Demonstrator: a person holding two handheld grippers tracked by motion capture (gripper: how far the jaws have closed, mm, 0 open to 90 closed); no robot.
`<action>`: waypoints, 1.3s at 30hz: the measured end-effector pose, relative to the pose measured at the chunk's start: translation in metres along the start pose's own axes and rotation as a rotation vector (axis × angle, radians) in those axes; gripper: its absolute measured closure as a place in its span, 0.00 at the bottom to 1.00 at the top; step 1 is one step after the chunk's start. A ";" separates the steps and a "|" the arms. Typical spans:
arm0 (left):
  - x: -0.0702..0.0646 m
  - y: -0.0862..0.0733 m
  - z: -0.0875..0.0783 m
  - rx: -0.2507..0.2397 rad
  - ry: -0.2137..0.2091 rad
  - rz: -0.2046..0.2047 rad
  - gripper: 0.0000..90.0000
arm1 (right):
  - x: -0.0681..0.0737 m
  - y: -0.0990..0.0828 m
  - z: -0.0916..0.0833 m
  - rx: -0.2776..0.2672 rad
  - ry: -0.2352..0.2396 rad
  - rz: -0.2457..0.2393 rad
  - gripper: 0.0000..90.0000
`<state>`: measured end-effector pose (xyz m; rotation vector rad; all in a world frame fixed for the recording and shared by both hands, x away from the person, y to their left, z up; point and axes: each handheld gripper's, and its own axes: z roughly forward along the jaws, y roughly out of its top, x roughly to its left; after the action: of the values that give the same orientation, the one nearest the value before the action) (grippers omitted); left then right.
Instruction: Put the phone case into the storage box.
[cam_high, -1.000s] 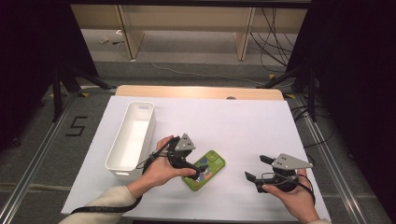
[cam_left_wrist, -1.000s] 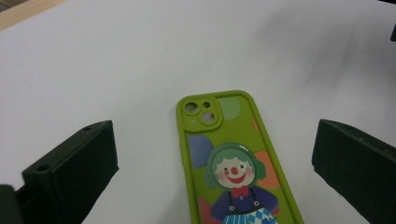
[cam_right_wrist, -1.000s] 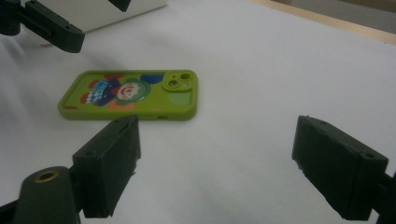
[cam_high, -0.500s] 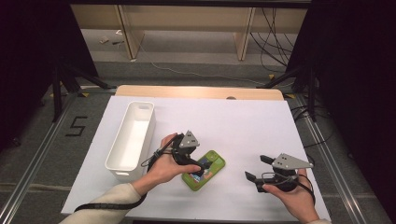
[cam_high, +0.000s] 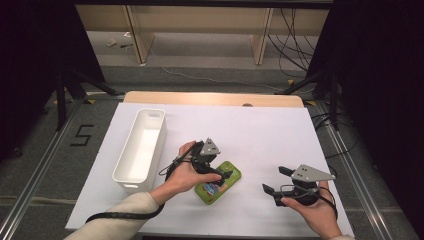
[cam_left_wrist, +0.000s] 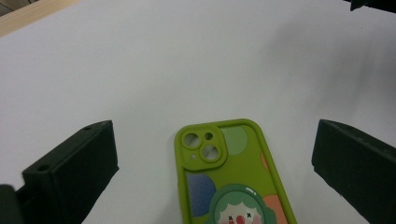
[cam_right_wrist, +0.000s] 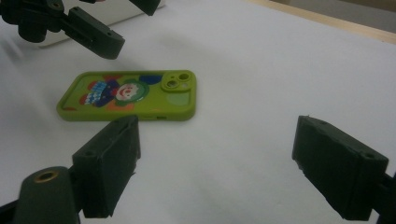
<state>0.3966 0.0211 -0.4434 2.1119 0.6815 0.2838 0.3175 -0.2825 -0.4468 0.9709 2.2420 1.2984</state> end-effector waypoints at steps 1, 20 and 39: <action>0.000 0.001 0.001 0.000 -0.002 -0.001 0.00 | 0.000 0.000 0.000 0.000 0.000 0.000 0.18; -0.006 0.006 0.020 0.023 -0.008 0.010 0.00 | 0.000 0.000 0.000 0.003 0.001 0.002 0.18; -0.008 0.005 0.042 0.138 0.030 -0.005 0.02 | 0.000 0.000 0.000 0.004 0.003 0.001 0.18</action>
<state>0.4102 -0.0142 -0.4641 2.2405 0.7429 0.2728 0.3170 -0.2828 -0.4470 0.9723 2.2472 1.2977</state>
